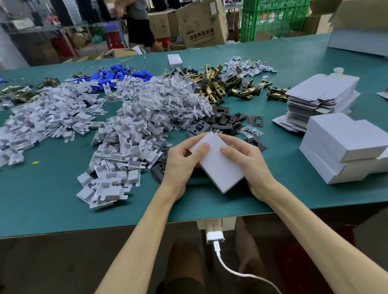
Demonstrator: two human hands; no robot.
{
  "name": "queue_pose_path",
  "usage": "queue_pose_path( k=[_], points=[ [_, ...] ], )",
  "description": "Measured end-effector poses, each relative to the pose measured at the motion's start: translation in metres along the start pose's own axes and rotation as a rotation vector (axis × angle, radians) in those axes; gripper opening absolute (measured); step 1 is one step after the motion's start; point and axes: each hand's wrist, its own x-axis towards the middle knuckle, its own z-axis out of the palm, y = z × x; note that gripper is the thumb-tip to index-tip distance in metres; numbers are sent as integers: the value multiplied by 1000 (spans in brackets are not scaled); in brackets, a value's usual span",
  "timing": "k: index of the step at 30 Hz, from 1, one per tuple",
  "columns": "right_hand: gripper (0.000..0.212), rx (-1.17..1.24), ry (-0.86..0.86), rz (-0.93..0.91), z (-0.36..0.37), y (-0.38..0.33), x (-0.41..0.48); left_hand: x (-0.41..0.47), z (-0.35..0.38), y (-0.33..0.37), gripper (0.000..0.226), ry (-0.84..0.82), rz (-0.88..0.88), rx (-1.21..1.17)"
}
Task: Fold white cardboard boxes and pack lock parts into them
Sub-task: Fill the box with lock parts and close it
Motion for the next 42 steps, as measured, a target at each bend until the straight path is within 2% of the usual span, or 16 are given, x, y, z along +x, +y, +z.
queue_pose_path(
  k=[24,29,35,42],
  points=[
    [29,16,-43,-3,0,-3,-2,-1,-3,4,27,20,-45,-87],
    [29,15,-48,7,1,-4,-2,0,-4,2,23,54,-63,-107],
    [31,51,-79,44,1,-7,-3,1,-5,2,7,78,-86,-126],
    [31,71,-95,44,2,-9,-4,-2,-6,8,5,42,-98,-154]
  ],
)
